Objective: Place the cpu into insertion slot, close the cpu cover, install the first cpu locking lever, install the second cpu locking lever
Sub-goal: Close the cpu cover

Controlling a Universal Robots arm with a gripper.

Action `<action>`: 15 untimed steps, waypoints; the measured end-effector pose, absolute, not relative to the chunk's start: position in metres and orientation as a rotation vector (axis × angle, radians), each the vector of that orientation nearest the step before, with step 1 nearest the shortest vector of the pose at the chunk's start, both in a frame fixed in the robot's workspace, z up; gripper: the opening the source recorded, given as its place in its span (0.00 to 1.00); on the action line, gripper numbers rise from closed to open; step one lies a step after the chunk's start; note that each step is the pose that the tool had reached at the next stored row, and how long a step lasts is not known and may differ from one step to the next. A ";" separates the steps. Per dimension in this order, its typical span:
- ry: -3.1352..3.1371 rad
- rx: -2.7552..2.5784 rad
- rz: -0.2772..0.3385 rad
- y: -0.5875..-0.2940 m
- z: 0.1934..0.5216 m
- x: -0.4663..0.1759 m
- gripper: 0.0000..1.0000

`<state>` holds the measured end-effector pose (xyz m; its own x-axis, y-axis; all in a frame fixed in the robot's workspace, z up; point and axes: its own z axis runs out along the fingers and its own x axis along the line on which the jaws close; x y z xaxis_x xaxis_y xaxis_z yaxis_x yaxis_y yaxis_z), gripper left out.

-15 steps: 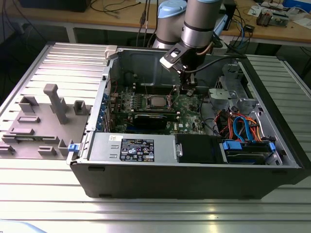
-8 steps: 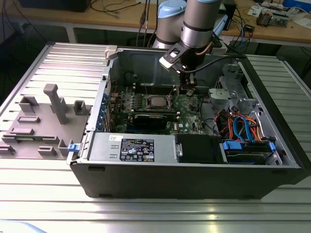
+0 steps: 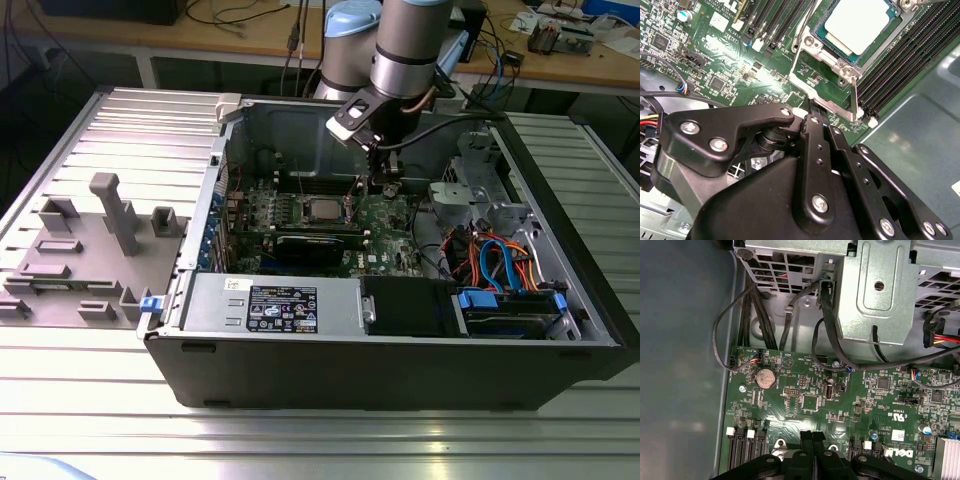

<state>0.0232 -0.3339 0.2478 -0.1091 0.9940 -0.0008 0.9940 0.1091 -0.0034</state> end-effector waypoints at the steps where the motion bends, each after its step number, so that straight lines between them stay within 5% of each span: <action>1: -2.338 -2.096 0.005 -0.334 0.248 0.023 0.11; 15: -2.338 -2.095 0.005 -0.334 0.248 0.018 0.11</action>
<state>0.0180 -0.3339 0.2478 -0.1092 0.9940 -0.0008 0.9940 0.1092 -0.0034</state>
